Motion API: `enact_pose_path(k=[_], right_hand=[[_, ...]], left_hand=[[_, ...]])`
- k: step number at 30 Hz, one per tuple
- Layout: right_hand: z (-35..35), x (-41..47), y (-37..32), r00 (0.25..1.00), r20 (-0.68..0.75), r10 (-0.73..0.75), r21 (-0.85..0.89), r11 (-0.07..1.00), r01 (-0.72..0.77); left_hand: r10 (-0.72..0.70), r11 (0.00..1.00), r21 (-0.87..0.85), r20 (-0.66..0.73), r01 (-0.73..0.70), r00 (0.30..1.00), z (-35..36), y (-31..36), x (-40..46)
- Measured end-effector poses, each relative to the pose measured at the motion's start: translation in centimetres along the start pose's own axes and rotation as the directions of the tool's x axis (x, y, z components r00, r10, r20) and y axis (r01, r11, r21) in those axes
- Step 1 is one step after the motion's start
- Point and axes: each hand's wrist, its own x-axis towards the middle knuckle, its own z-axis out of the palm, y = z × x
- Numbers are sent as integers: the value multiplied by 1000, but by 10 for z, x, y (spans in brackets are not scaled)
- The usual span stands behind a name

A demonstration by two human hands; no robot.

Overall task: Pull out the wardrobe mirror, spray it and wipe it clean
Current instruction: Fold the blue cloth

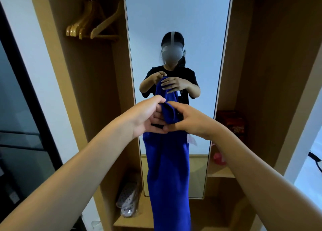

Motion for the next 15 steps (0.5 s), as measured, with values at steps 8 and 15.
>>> enact_pose_path(k=[8,15], right_hand=[[-16,-5,13,1000,-15,15,248,969,-11],[-23,0,17,996,-77,35,397,918,-1]], left_hand=[[185,956,249,-106,-154,977,-10,-4,-2],[377,811,456,71,-366,923,-32,-22,9]])
